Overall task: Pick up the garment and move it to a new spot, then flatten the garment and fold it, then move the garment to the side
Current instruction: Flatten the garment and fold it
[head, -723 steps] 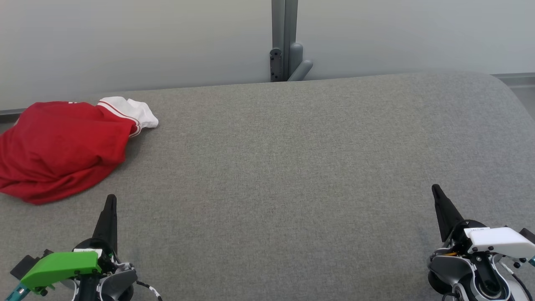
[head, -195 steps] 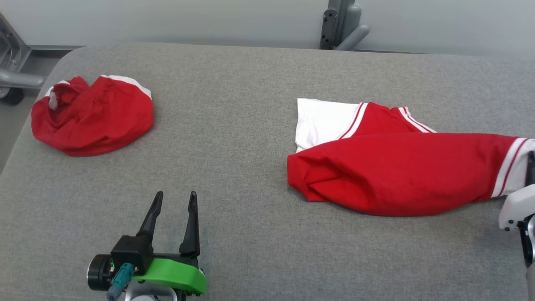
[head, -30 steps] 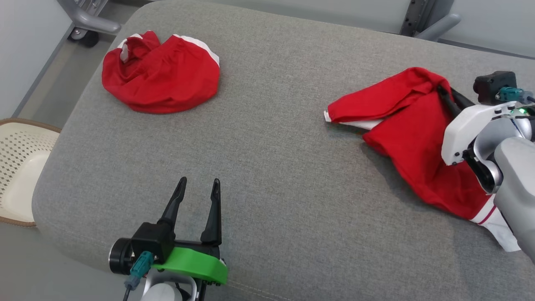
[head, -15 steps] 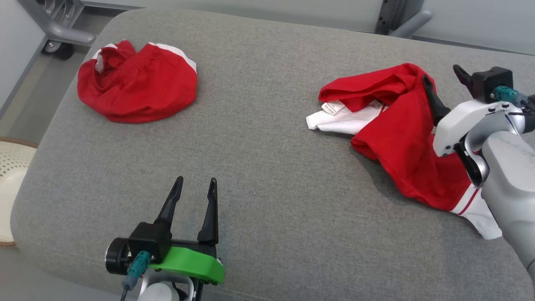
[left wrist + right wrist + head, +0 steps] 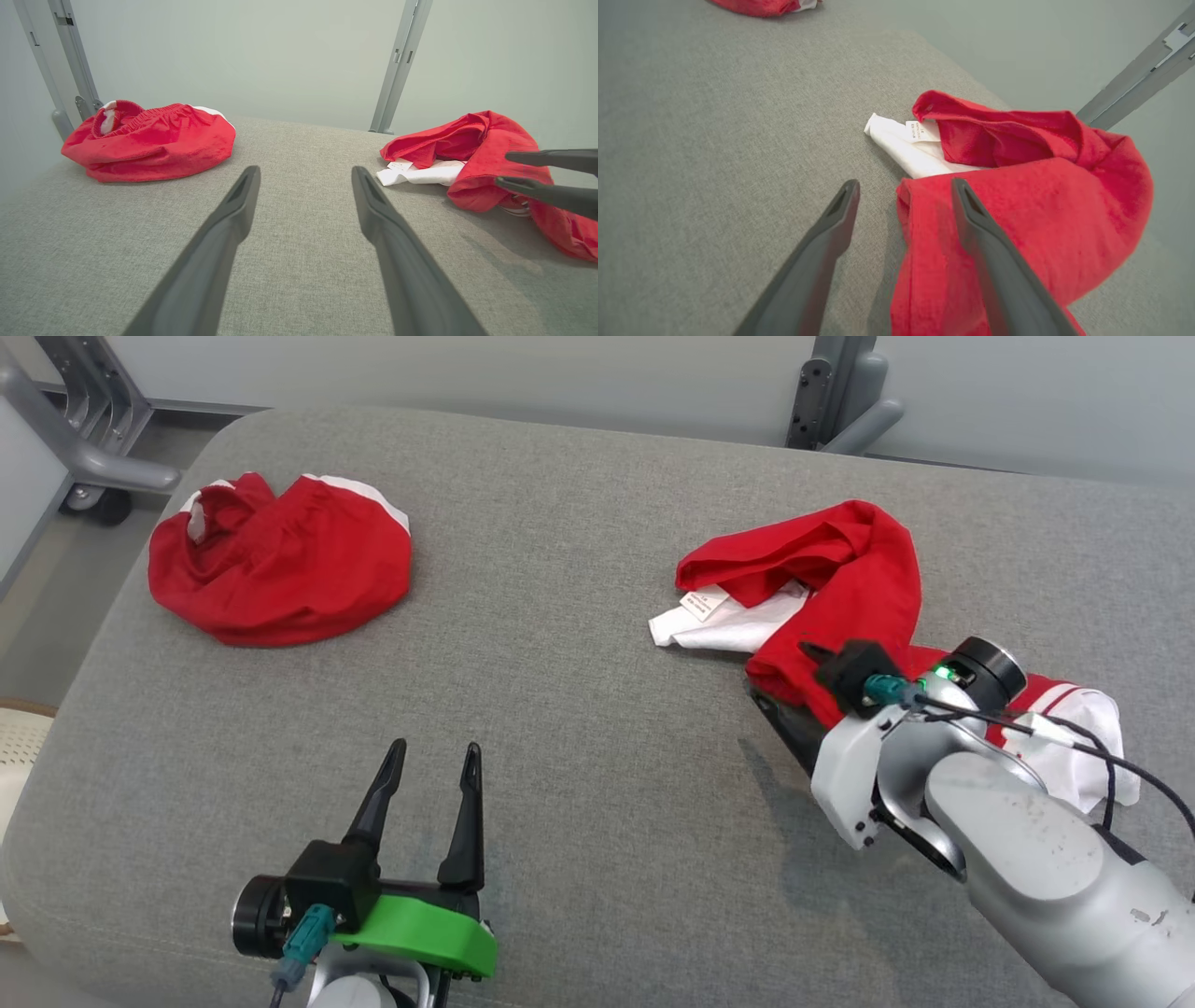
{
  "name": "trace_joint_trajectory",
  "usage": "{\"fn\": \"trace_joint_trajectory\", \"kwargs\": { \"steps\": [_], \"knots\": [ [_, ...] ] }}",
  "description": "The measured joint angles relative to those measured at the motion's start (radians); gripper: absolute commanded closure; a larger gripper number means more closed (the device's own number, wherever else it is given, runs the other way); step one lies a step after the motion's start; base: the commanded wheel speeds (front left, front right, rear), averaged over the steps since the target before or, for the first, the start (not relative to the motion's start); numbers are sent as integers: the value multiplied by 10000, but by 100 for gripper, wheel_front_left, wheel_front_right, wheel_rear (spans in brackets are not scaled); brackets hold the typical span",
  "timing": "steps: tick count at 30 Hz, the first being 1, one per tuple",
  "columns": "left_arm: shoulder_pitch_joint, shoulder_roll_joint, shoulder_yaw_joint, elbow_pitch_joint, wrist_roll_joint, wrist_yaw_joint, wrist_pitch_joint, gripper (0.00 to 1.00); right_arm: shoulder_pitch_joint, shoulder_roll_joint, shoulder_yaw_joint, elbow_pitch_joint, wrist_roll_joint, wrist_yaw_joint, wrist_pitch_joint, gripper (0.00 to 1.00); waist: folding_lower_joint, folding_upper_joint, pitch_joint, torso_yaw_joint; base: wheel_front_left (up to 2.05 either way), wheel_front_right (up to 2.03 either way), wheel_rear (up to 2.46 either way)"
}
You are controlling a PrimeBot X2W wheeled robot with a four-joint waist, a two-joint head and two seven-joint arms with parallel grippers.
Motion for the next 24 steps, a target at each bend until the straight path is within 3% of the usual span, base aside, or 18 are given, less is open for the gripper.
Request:
{"fn": "trace_joint_trajectory", "kwargs": {
  "steps": [6, 9, 13, 14, 15, 17, 18, 24],
  "knots": [
    [6, 0, 6, -2, 0, -2, 0, 0, 113, -148, 353, -165, -1927, 0, 1229, 0, 0, 0, -50, 108, 0, 0, 0],
    [8, 0, 2, -8, -4, -2, 0, 0, 247, -171, -153, -146, -3179, 0, 1910, 0, 0, 0, -46, 204, 0, 0, 0],
    [9, 0, -6, -19, -15, -2, 0, 0, 443, -107, -637, -148, -3739, 0, 2075, 0, 0, 0, -23, 283, 0, 0, 0],
    [9, 0, -4, -23, -15, -2, 0, 0, 514, -56, -763, -151, -3824, 0, 2075, 36, 0, 0, -14, 307, 0, 0, 0],
    [9, 0, -2, -23, -15, -2, 0, 0, 575, -8, -895, -167, -3927, 0, 2071, 58, 0, 0, -7, 329, 0, 0, 0],
    [11, 0, -2, -19, -15, -2, 0, 0, 618, 38, -1104, -224, -4123, 0, 1977, 92, 0, 0, -4, 358, 0, 0, 0],
    [12, 0, -2, -15, -15, -2, 0, 0, 624, 59, -1244, -255, -4197, 0, 1941, 100, 0, 0, -12, 364, 0, 0, 0],
    [145, 0, 2, 63, 2, -4, 0, 0, 727, 431, -2240, -660, -4606, 0, 1210, 100, 0, 0, -153, 332, 0, 0, 0]
  ]
}}
